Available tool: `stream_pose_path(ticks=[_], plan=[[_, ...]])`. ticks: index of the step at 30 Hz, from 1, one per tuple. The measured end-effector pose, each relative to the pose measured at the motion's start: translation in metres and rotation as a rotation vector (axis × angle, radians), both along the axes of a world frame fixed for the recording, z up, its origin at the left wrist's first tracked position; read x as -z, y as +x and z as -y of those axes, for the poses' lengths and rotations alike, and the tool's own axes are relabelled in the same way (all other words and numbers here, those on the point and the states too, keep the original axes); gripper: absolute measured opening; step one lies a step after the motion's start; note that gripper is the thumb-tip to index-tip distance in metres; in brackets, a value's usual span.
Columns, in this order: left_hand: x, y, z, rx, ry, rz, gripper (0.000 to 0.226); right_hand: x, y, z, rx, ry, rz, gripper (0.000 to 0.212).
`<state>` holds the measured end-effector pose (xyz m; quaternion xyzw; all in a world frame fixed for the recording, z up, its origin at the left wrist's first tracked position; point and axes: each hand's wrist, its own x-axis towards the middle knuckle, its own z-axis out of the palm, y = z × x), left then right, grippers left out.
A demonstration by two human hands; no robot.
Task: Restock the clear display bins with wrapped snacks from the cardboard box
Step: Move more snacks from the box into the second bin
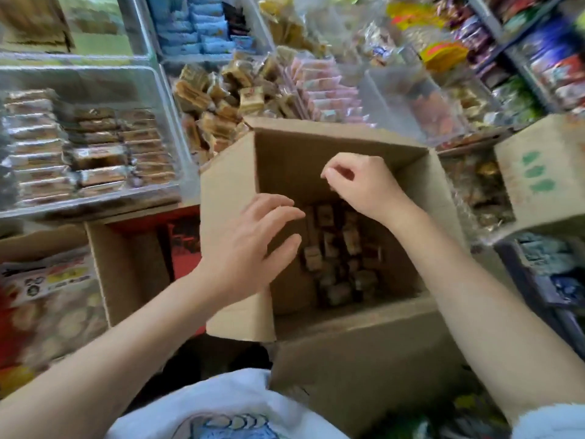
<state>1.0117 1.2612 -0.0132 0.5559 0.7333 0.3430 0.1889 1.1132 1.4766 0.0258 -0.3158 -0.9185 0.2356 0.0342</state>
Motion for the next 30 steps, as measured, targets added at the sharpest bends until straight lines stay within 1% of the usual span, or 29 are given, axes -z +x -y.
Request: stream_pose_path(ticks=[2,4,7,10,12,14,17,18,19,21,22,23,24,26,28,29,30], plan=[[-0.001,0.019,-0.024,-0.033,-0.021,-0.106,0.034,0.030,0.023,-0.028,-0.047,0.094,0.226,0.020],[0.005,0.030,-0.046,-0.080,-0.091,-0.183,0.035,0.065,0.037,-0.054,-0.092,0.144,0.398,0.020],[0.015,0.040,-0.066,-0.118,-0.236,-0.301,0.040,0.118,0.050,-0.081,-0.087,0.043,0.583,0.029],[0.020,0.043,-0.067,-0.117,-0.294,-0.398,0.041,0.180,0.068,-0.098,-0.109,0.002,0.892,0.047],[0.022,0.042,-0.063,-0.119,-0.311,-0.450,0.040,0.213,0.081,-0.102,-0.056,0.003,0.994,0.050],[0.026,0.042,-0.061,-0.126,-0.296,-0.479,0.038,0.236,0.089,-0.105,-0.018,0.070,1.014,0.047],[0.028,0.045,-0.063,-0.147,-0.274,-0.486,0.035,0.248,0.088,-0.107,-0.061,0.144,0.952,0.042],[0.028,0.045,-0.064,-0.155,-0.264,-0.483,0.034,0.245,0.085,-0.108,-0.075,0.111,0.915,0.042],[0.028,0.044,-0.064,-0.165,-0.250,-0.476,0.034,0.238,0.081,-0.109,-0.088,0.028,0.888,0.044],[0.029,0.043,-0.063,-0.185,-0.199,-0.452,0.032,0.216,0.069,-0.110,-0.143,-0.258,0.814,0.051],[0.029,0.043,-0.062,-0.194,-0.165,-0.435,0.031,0.199,0.062,-0.108,-0.140,-0.441,0.750,0.060],[0.029,0.042,-0.062,-0.203,-0.126,-0.410,0.031,0.179,0.055,-0.104,-0.093,-0.606,0.674,0.067],[0.029,0.042,-0.061,-0.211,-0.091,-0.372,0.032,0.158,0.048,-0.097,-0.038,-0.766,0.568,0.064],[0.026,0.042,-0.060,-0.230,-0.047,-0.273,0.045,0.118,0.035,-0.082,0.016,-1.086,0.306,0.044],[0.025,0.040,-0.058,-0.241,-0.001,-0.167,0.064,0.080,0.025,-0.065,-0.022,-1.338,0.073,0.037],[0.024,0.038,-0.056,-0.253,0.045,-0.104,0.067,0.064,0.020,-0.056,-0.069,-1.465,-0.013,0.036],[0.022,0.036,-0.054,-0.287,0.105,-0.039,0.064,0.049,0.013,-0.046,-0.117,-1.599,-0.080,0.035]])
